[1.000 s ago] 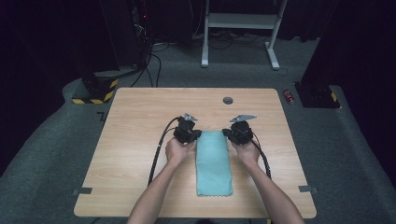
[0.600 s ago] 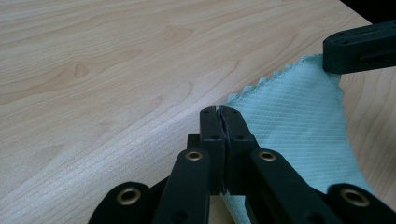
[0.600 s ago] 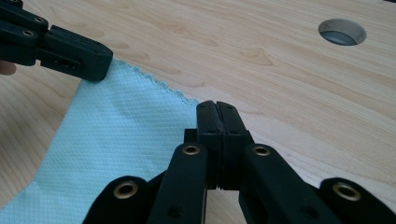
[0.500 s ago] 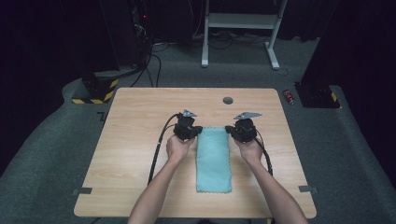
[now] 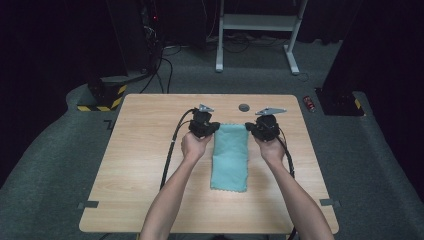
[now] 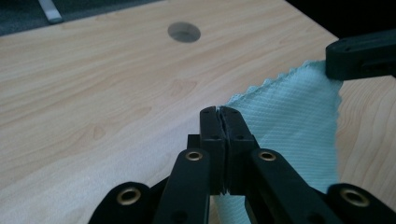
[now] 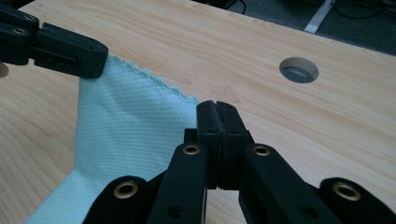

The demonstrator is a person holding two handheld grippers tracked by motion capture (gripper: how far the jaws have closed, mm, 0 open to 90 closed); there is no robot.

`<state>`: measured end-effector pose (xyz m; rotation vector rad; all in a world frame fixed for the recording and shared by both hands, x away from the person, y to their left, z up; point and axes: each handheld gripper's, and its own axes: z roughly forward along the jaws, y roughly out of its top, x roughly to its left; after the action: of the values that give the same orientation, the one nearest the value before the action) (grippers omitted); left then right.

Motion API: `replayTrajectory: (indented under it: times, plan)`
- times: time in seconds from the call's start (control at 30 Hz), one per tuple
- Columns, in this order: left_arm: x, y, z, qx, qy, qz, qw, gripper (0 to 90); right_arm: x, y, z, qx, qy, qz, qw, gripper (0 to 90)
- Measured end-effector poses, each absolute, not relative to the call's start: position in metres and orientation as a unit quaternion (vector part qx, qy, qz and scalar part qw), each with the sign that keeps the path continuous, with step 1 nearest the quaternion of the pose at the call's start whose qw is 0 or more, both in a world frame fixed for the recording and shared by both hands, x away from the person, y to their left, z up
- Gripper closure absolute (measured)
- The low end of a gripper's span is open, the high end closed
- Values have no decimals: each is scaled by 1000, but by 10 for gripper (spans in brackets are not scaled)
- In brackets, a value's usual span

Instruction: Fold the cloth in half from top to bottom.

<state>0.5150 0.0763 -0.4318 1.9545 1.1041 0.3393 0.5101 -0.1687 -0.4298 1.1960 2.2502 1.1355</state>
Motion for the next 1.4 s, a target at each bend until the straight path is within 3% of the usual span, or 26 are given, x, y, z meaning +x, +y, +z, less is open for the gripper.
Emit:
replayTrajectory:
  times: [1.4]
  plan:
    - [483,87,-446,805,399,115,424,886,472,-177,-439,384,808,421,148,898]
